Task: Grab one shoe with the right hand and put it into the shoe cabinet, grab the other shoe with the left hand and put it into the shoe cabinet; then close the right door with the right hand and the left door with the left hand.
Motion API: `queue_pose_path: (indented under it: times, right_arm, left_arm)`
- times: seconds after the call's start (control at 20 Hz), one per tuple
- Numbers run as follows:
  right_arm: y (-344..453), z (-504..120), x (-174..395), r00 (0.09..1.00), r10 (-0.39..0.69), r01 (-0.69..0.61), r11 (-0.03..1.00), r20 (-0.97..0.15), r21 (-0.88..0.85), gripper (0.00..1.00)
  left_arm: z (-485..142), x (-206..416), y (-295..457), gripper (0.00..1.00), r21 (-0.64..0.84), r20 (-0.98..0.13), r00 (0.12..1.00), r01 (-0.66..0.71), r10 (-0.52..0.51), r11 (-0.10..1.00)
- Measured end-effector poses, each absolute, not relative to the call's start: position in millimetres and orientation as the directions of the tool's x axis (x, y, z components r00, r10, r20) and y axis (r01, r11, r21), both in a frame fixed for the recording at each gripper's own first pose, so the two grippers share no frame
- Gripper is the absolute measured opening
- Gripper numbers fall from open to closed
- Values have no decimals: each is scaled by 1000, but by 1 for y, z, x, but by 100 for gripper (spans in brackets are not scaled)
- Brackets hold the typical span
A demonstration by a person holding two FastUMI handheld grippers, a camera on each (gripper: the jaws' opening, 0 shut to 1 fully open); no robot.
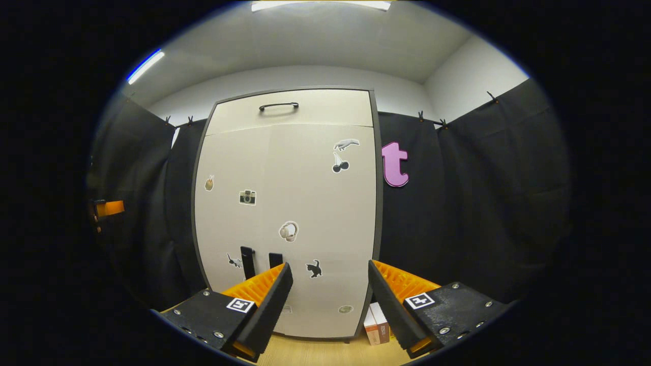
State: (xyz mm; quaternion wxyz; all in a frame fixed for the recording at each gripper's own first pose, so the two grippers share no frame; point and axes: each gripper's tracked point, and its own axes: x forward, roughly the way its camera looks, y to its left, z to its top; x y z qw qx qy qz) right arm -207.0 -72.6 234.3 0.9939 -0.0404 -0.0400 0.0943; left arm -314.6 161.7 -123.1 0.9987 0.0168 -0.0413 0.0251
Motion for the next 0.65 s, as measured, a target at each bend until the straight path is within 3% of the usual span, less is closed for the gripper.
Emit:
queue_pose_path:
  times: [0.65]
  right_arm:
    - [-76,235,-215,975,206,-202,977,83,-63,92]
  left_arm:
    - [-111,-336,169,94,53,118,988,-104,97,993]
